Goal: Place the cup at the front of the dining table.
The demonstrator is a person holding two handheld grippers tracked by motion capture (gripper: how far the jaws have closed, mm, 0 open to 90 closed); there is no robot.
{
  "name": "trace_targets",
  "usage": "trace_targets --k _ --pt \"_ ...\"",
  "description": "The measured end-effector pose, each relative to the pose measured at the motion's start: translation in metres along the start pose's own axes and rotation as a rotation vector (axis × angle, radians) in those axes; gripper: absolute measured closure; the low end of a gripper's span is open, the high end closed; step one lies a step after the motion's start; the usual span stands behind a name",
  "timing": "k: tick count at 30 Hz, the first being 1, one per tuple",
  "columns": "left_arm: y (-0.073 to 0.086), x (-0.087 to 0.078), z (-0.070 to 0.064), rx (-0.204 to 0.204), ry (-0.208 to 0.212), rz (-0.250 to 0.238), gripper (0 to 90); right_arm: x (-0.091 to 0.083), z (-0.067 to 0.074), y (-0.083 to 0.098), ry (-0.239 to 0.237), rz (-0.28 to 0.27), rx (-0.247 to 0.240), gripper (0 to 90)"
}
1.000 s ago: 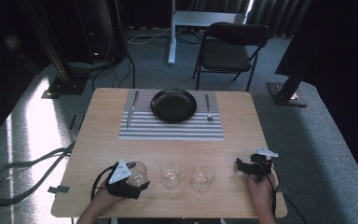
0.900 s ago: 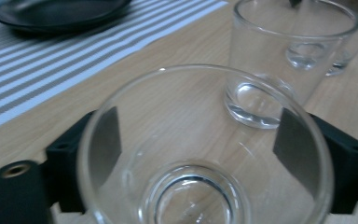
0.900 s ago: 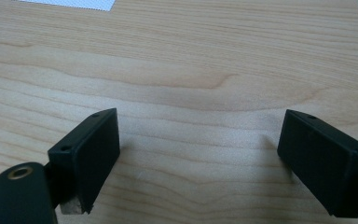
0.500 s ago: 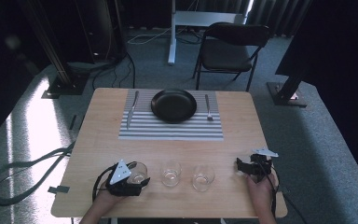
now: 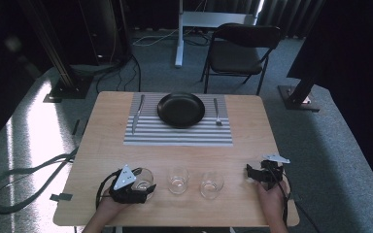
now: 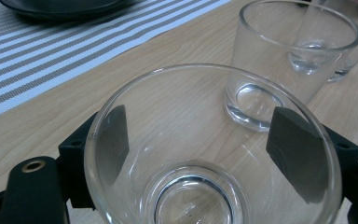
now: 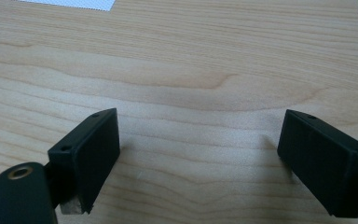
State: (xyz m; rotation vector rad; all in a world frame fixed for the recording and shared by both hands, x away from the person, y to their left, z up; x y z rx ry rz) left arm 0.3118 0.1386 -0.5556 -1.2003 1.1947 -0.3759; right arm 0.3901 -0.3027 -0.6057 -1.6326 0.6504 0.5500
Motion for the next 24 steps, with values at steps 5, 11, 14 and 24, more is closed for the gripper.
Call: trace_targets --k 5,11,14,24 --pt "-0.002 -0.002 0.002 -0.008 -0.01 -0.001 18.9 0.0 0.0 0.0 0.0 0.0 0.0 12.2" --pt "-0.004 -0.003 0.006 -0.021 -0.02 0.008 18.9 0.0 0.0 0.0 0.0 0.0 0.0 12.2" --pt "-0.005 -0.002 0.007 -0.02 -0.024 0.013 18.9 0.0 0.0 0.0 0.0 -0.001 0.0 12.2" --pt "-0.014 0.0 0.018 -0.052 -0.064 0.001 18.9 0.0 0.0 0.0 0.0 0.0 0.0 12.2"
Point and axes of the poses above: each handheld gripper's, and its own axes: x roughly forward along the jaws, y roughly out of its underside, z roughly to its left, the point moved 8 cm from there along x, roughly forward along the jaws, and after that the axes turned 14 degrees about y, right-handed, at the moved point
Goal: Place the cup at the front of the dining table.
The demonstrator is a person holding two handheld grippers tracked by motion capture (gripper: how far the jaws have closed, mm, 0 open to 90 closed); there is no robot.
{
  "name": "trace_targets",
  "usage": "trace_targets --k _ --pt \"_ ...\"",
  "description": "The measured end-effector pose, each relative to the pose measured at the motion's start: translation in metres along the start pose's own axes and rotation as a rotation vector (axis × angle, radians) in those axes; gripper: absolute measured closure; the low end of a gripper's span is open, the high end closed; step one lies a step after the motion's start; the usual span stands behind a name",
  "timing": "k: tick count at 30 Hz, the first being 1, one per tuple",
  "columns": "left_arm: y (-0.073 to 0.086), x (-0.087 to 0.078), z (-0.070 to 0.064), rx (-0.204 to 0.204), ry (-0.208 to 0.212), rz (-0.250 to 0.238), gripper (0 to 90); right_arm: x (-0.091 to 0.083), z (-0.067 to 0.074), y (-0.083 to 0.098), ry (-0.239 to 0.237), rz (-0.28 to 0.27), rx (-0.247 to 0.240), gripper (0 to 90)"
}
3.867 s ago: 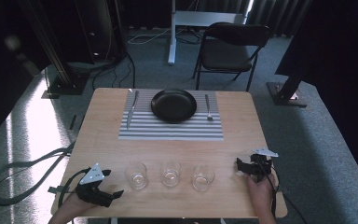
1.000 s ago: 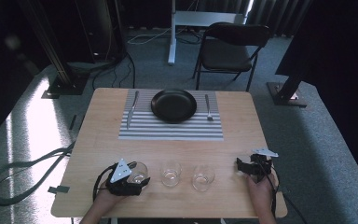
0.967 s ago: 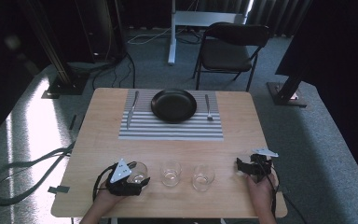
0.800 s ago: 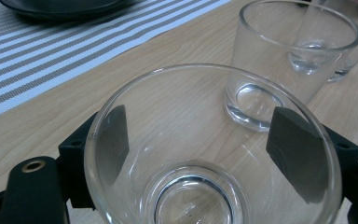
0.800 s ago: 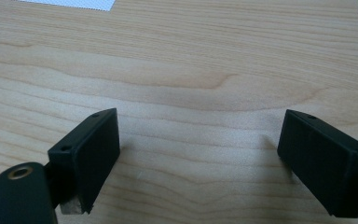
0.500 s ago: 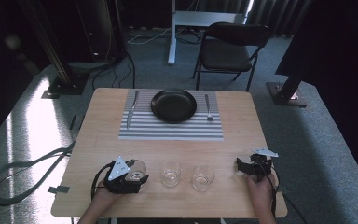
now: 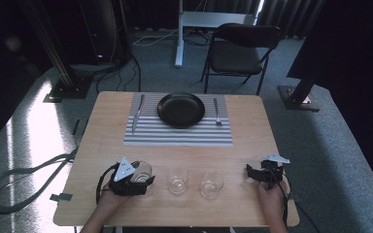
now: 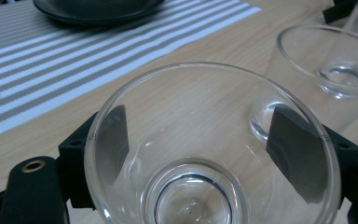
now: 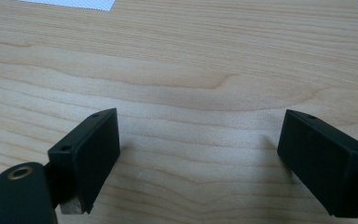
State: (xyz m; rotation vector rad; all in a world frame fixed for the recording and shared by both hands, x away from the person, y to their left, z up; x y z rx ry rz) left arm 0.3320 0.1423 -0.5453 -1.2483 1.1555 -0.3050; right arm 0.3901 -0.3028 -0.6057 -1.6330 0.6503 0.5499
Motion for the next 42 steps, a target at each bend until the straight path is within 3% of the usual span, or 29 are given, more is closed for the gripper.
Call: trace_targets --k 8,26,42 --pt "-0.007 0.003 0.01 -0.006 -0.041 -0.003 18.9 0.0 0.0 0.0 0.0 0.0 0.0 12.2" --pt "-0.041 0.018 0.032 -0.02 -0.102 -0.035 18.9 0.0 0.0 0.0 0.0 0.0 0.0 12.2" --pt "-0.061 0.032 0.065 -0.093 -0.163 -0.064 18.9 0.0 0.0 0.0 0.0 -0.001 -0.002 12.2"
Point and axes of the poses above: each handheld gripper's, and its own axes: x roughly forward along the jaws, y roughly out of its underside, z roughly to its left, the point moved 8 cm from there along x, roughly forward along the jaws, and after that the axes turned 14 degrees about y, right-handed, at the moved point
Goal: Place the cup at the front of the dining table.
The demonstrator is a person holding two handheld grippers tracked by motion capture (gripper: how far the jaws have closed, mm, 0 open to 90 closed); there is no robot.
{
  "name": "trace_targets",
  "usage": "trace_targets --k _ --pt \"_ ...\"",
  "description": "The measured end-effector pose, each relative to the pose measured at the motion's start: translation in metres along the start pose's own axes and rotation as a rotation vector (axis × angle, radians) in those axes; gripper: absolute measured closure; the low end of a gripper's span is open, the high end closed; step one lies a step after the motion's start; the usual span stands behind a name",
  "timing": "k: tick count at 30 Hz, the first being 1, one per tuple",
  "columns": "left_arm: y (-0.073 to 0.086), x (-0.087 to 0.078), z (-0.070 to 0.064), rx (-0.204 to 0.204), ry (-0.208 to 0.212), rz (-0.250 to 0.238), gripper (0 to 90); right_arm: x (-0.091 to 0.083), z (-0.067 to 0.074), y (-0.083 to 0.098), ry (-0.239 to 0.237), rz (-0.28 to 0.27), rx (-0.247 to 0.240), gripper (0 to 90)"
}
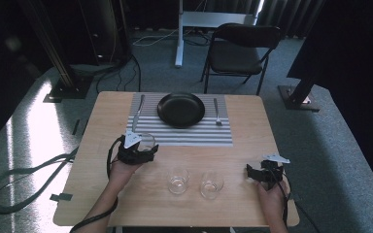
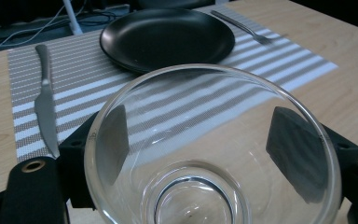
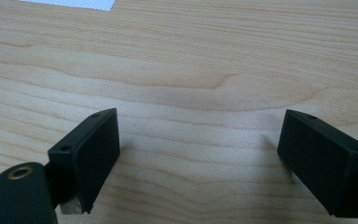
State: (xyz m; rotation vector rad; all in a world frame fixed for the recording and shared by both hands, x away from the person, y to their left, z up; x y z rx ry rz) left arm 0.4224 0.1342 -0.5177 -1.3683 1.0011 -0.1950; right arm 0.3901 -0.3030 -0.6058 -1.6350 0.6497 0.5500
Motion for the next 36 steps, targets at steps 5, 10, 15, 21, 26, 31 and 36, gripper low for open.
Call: trace_targets --k 5,10,15,21,26,31,36 --pt "-0.005 0.007 0.01 -0.019 -0.034 -0.006 18.9 0.0 0.0 0.0 0.0 0.0 0.0 12.2" --pt "-0.008 0.015 0.016 -0.03 -0.058 0.001 18.9 0.0 0.0 0.0 0.0 0.0 0.001 12.2" --pt "-0.014 0.024 0.024 -0.038 -0.069 0.011 18.9 0.0 0.0 0.0 0.0 0.0 0.0 12.2" --pt "-0.023 0.036 0.035 -0.061 -0.091 -0.011 18.9 0.0 0.0 0.0 0.0 0.0 0.0 12.2" --pt "-0.027 0.043 0.042 -0.078 -0.104 -0.007 18.8 0.0 0.0 0.0 0.0 -0.001 -0.001 12.2" --pt "-0.03 0.051 0.051 -0.102 -0.14 -0.011 18.9 0.0 0.0 0.0 0.0 0.0 0.0 12.2" --pt "-0.034 0.061 0.059 -0.119 -0.145 -0.004 18.9 0.0 0.0 0.0 0.0 0.0 0.0 12.2"
Point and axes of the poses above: each handheld gripper's, and its own axes: x roughly forward along the jaws, y roughly out of its underside, z roughly to its left, the point moved 8 cm from there along x, roughly forward along the jaws, and after that the axes turned 14 degrees about y, right-handed, at the moved point
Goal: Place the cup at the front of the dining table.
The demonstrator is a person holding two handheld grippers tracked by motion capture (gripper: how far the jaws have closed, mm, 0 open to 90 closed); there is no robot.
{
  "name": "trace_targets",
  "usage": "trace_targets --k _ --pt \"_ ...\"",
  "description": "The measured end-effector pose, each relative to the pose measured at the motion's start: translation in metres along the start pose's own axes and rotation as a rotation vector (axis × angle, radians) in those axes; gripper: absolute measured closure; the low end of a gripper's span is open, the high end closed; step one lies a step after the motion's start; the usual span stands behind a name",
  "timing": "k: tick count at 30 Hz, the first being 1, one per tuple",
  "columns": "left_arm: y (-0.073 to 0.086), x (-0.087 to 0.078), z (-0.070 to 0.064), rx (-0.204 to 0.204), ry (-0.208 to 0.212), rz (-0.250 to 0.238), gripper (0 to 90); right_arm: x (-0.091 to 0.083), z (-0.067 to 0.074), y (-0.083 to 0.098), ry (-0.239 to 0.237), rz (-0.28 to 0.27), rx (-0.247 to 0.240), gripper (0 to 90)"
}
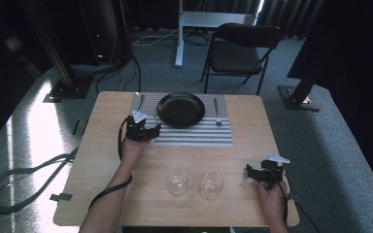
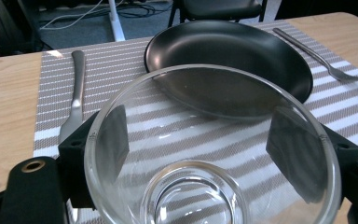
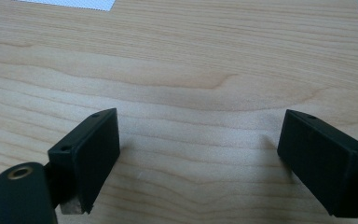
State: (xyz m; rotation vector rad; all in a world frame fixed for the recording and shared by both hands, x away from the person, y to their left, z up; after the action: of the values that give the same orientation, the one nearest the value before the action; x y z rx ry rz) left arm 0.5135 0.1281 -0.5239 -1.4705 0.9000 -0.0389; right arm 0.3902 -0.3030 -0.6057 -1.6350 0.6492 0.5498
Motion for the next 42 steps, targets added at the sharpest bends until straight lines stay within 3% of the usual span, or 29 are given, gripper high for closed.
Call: trace_targets --k 7,15,18,19,21,25,28,39,42 --pt "-0.002 0.011 0.013 -0.011 -0.029 -0.009 18.8 0.0 0.0 0.0 0.0 0.0 0.0 12.2" --pt "0.001 0.027 0.015 0.016 -0.029 0.042 18.9 0.0 0.0 0.0 0.0 0.0 0.0 12.2" --pt "0.001 0.032 0.015 -0.003 -0.019 0.035 18.9 0.0 0.0 0.0 0.0 0.0 0.001 12.2" --pt "0.002 0.035 0.015 -0.025 0.003 0.045 18.9 0.0 0.0 0.0 0.0 0.0 0.001 12.2" --pt "0.005 0.039 0.015 -0.003 -0.015 0.061 18.9 0.0 0.0 0.0 0.0 0.0 0.001 12.2" --pt "0.012 0.046 0.017 -0.001 -0.026 0.073 18.9 0.0 0.0 0.0 0.0 0.0 0.0 12.2" --pt "0.012 0.047 0.018 -0.009 -0.025 0.055 18.9 0.0 0.0 0.0 0.0 0.0 0.0 12.2" --pt "0.014 0.046 0.015 0.003 -0.037 0.066 18.4 0.0 0.0 0.0 0.0 0.0 0.0 12.2" --pt "0.017 0.046 0.016 0.041 -0.04 0.072 18.4 0.0 0.0 0.0 0.0 0.0 0.001 12.2"
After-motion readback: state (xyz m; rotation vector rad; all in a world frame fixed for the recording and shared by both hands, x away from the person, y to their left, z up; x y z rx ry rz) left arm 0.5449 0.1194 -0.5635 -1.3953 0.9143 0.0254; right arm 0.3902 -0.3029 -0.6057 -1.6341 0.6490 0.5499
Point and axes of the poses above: each handheld gripper's, and its own axes: x roughly forward along the jaws, y roughly out of its underside, z roughly to its left, the point moved 8 cm from there along x, roughly forward along the jaws, and after that the axes turned 14 degrees about y, right-handed, at the moved point
